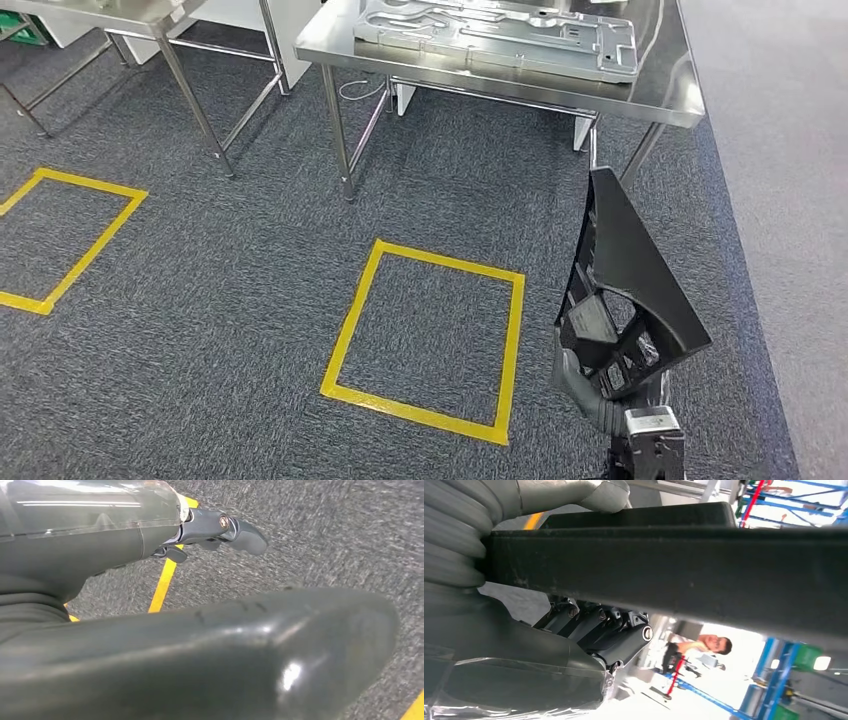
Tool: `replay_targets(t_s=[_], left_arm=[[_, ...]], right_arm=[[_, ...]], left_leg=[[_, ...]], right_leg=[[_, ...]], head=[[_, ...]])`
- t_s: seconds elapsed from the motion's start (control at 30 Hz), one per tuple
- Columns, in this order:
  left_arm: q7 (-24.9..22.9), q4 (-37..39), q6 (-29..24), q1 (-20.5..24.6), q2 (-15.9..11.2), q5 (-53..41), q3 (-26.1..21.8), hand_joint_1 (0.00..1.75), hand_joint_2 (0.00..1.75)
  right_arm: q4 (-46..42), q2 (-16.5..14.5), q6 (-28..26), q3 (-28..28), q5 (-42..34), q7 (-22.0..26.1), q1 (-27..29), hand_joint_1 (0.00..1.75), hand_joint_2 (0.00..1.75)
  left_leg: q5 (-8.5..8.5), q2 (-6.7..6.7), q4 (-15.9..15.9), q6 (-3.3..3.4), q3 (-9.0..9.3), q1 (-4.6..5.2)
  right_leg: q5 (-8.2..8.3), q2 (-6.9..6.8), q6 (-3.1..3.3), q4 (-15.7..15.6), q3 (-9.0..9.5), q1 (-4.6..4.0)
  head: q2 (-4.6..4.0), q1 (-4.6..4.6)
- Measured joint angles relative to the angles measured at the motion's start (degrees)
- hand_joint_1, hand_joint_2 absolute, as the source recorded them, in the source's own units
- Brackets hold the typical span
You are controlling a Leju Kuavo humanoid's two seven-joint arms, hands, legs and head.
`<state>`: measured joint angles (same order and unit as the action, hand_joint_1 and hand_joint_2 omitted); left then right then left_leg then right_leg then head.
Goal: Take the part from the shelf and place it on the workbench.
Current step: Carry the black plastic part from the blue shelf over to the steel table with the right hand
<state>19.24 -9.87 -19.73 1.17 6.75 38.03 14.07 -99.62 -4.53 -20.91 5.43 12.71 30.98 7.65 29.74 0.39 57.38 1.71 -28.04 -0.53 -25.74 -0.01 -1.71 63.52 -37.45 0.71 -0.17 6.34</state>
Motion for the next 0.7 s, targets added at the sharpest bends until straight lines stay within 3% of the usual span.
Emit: replay_targets(t_s=[0.07,0.1,0.2,0.27,0.37,0.4,0.43,0.5,0.53,0.57,0.7], left_arm=[[-0.14,0.01,-0.23,0.14,0.07,0.04,-0.01,0.0,0.0],[-0.28,0.02,-0.33,0.17,0.11,0.06,-0.01,0.0,0.0],[-0.81,0.02,-0.6,0.22,0.19,0.09,-0.01,0.0,0.0],[-1.06,0.02,-0.68,0.35,0.18,0.08,-0.01,0.0,0.0],[-1.26,0.02,-0.7,0.41,0.18,0.03,-0.01,0.0,0.0],[-1.32,0.02,-0.7,0.35,0.18,0.02,-0.02,0.0,0.0],[-1.43,0.02,-0.68,0.26,0.18,-0.01,-0.02,0.0,0.0],[-1.73,0.04,-0.64,0.07,0.11,-0.11,-0.02,0.0,0.0],[-1.88,0.08,-0.6,0.05,0.06,-0.16,-0.01,0.0,0.0],[-2.0,0.1,-0.56,0.12,0.02,-0.21,-0.01,0.0,0.0],[-2.15,0.15,-0.53,0.41,-0.02,-0.13,-0.02,0.0,0.0]], right_arm=[[0.38,0.21,0.16,0.06,0.55,-0.85,-1.53,1.75,1.75],[0.59,0.37,0.4,0.07,0.62,-1.34,-2.26,1.75,1.75],[1.16,0.91,1.8,0.06,0.19,-2.67,-4.51,1.75,1.75],[1.55,1.13,2.56,0.02,-0.07,-3.15,-6.15,1.75,1.75],[2.23,1.3,3.24,-0.03,-0.11,-3.65,-7.93,1.75,1.75],[2.48,1.37,3.39,-0.03,-0.01,-3.82,-8.3,1.75,1.75],[2.73,1.44,3.54,-0.03,0.19,-4.06,-8.69,1.75,1.75],[3.18,1.66,3.98,-0.07,0.81,-4.87,-9.72,1.75,1.75],[3.36,1.85,4.27,-0.1,1.21,-5.38,-10.35,1.75,1.75],[3.53,2.08,4.6,-0.14,1.65,-5.96,-11.02,1.75,1.75],[4.09,2.98,5.55,-0.16,3.53,-7.73,-13.2,1.75,1.75]], left_leg=[[0.5,0.01,-0.18,-0.54,0.37,0.05],[0.53,0.06,-0.07,-0.91,0.51,0.1],[1.12,0.14,1.59,-2.01,0.98,0.18],[3.17,0.04,6.46,-2.45,-1.48,0.03],[6.97,-0.01,15.98,-2.68,-8.13,-0.05],[6.5,-0.01,16.28,-2.6,-9.21,-0.05],[4.76,-0.01,14.59,-2.46,-9.37,-0.05],[-0.7,-0.03,7.56,-2.03,-7.88,0.01],[-2.15,-0.03,4.68,-1.79,-7.23,0.14],[-3.16,-0.03,2.93,-1.48,-6.83,0.29],[-3.45,-0.05,1.63,-0.07,-5.86,0.25]], right_leg=[[0.48,-0.26,0.77,-4.42,1.66,-0.44],[-0.1,-0.24,1.22,-4.71,1.78,-0.64],[0.33,0.07,2.44,-5.56,3.14,-0.38],[-0.03,0.09,3.0,-5.8,4.07,-0.24],[-0.99,0.28,3.38,-5.77,4.9,-0.47],[-1.41,0.4,3.35,-5.74,5.38,-0.51],[-1.88,0.54,3.27,-5.71,6.0,-0.53],[-2.9,0.75,2.96,-5.61,7.34,-0.55],[-3.32,0.82,2.71,-5.52,7.73,-0.57],[-3.69,0.84,2.38,-5.47,7.91,-0.6],[-4.19,0.74,1.04,-4.03,7.84,-0.6]], head=[[0.0,-0.03],[0.0,-0.03],[0.0,0.0],[0.0,0.0],[0.0,0.01],[0.0,0.01],[-0.01,0.0],[-0.01,-0.01],[-0.01,0.0],[-0.01,0.0],[0.0,-0.01]])
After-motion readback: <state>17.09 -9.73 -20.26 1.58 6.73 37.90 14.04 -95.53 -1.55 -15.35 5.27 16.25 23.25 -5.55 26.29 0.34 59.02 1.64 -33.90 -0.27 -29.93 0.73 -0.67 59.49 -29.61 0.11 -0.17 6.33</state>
